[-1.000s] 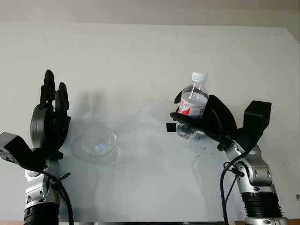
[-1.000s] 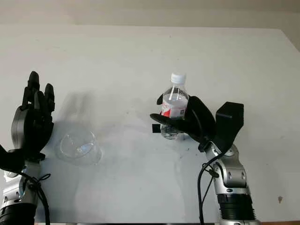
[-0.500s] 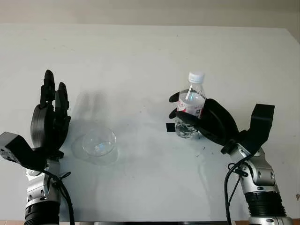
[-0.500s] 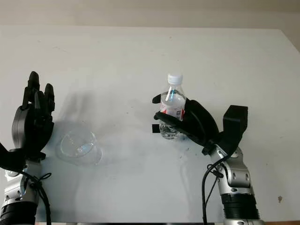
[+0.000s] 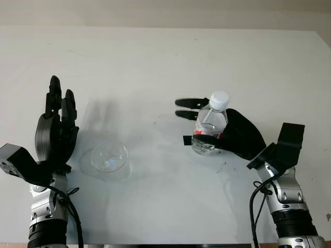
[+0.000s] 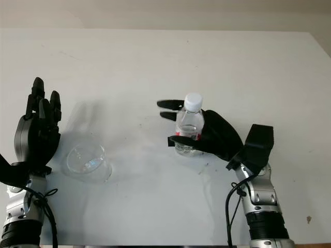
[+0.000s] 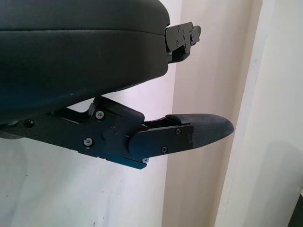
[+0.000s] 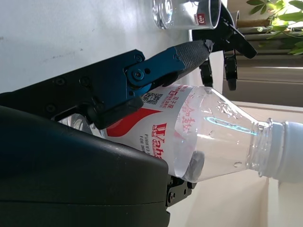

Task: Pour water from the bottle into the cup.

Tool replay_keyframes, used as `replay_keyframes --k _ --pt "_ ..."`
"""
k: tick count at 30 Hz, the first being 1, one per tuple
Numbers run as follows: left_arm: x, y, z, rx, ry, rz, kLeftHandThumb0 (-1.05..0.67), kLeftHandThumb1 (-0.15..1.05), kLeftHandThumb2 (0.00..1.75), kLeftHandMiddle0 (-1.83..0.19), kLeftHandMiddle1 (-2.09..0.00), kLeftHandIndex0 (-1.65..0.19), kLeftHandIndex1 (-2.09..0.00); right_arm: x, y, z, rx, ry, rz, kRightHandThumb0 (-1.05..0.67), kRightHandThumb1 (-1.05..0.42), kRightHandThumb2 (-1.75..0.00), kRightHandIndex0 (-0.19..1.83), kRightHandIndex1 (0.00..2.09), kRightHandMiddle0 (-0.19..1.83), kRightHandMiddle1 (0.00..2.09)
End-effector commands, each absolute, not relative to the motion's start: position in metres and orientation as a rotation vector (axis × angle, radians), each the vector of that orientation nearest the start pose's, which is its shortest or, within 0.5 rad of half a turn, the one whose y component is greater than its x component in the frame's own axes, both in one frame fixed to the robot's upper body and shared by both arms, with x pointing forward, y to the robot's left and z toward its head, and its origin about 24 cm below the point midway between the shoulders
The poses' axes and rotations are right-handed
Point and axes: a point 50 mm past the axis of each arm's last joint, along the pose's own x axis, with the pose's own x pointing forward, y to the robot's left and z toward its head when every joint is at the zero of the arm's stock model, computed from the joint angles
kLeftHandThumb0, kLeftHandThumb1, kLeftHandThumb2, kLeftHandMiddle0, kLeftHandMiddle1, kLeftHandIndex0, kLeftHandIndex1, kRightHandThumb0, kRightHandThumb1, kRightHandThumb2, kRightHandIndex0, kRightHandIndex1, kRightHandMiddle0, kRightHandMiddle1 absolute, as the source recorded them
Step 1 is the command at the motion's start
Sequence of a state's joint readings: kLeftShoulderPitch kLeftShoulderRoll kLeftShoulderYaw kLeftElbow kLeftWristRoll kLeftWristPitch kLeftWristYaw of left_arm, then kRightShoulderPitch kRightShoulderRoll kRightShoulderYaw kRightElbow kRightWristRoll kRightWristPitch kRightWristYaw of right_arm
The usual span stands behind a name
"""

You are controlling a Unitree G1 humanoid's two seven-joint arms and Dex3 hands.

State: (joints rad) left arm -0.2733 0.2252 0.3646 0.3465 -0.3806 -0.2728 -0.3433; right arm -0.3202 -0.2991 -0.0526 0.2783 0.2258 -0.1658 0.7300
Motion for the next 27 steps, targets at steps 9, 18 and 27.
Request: replay_keyframes --k 9,18,27 --pt "0.288 0.26 0.079 -0.173 -0.32 0.03 -0.75 1.05 0.52 0.17 -0.05 0.18 -0.05 0.302 -0.183 0.088 -0.142 -0.21 0.648 -0.79 -0.9 -0.05 -0.16 0.01 -0.06 0.04" --pt "0.29 0.259 0.078 -0.171 -0.315 0.032 -0.75 1.05 0.53 0.15 -0.06 0.16 -0.06 0.3 -0.192 0.081 -0.133 -0.253 0.598 -0.86 -0.91 -0.06 -0.19 0.0 -0.19 0.0" --pt "0.292 0.259 0.079 -0.158 -0.322 0.031 -0.75 1.05 0.54 0.16 -0.06 0.16 -0.06 0.295 -0.192 0.083 -0.098 -0.34 0.566 -0.91 -0.96 -0.06 -0.19 0.0 -0.19 0.0"
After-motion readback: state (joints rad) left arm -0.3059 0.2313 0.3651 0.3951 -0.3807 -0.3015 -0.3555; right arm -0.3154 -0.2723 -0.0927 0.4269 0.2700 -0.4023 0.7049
